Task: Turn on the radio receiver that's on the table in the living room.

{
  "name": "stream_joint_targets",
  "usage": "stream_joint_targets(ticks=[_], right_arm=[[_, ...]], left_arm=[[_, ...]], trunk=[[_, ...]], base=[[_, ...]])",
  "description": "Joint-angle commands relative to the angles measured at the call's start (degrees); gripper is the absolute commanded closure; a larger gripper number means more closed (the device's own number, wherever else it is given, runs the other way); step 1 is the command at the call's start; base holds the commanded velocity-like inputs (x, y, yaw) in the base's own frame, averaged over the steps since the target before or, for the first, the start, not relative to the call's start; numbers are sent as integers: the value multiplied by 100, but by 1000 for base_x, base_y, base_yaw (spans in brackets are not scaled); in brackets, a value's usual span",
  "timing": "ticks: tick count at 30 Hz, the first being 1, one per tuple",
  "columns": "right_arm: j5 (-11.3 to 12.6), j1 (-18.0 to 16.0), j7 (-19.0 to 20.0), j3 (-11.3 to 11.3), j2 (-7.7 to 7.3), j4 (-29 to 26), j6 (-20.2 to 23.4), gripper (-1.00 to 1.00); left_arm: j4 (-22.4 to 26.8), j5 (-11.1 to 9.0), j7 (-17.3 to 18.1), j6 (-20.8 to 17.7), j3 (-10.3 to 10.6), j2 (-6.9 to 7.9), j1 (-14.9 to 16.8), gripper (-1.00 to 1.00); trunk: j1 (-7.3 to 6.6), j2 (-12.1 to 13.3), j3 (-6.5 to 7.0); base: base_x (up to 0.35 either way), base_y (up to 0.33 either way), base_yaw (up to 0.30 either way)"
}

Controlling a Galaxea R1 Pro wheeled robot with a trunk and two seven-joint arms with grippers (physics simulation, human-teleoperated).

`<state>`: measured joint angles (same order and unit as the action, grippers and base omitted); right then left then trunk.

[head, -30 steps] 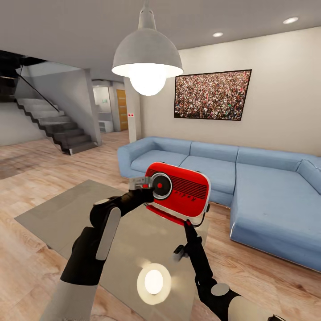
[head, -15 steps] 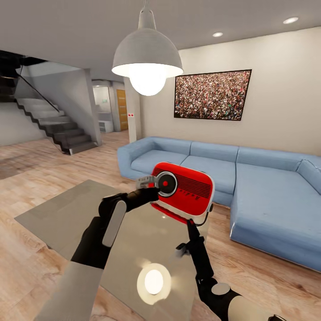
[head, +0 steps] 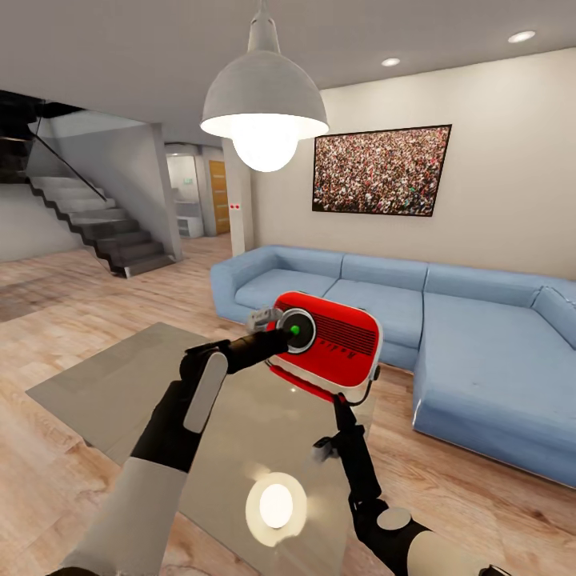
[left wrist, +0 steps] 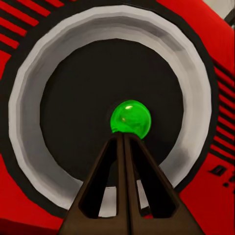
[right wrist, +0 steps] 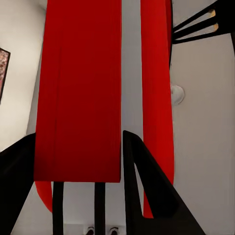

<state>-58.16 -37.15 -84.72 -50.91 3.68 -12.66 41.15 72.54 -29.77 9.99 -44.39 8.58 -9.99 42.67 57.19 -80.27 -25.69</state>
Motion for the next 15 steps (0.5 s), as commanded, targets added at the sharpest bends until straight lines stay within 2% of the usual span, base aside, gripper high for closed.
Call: stream_joint_targets(ticks=[1,10,12,15], right_arm=[[-55,-2,-422,-145,6,-9,6,100],[-26,-2,-417,-116,-16,-7,-4,100],[-2,-2,-359,-100,-34,45,-7,100],[18,-2,-131,-80,-57,121,-8,100]], left_arm=[[-38,13,30,5,3,0,19,100],[-110,65,37,32,-42,0,51,100],[-134,110,-97,22,-64,0,33,100],[-276,152,-475,24,-82,13,22,100]], trunk=[[0,0,1],[0,0,1],[0,0,1],[0,0,1]], base=[[0,0,0],[0,0,0],[0,0,0],[0,0,0]])
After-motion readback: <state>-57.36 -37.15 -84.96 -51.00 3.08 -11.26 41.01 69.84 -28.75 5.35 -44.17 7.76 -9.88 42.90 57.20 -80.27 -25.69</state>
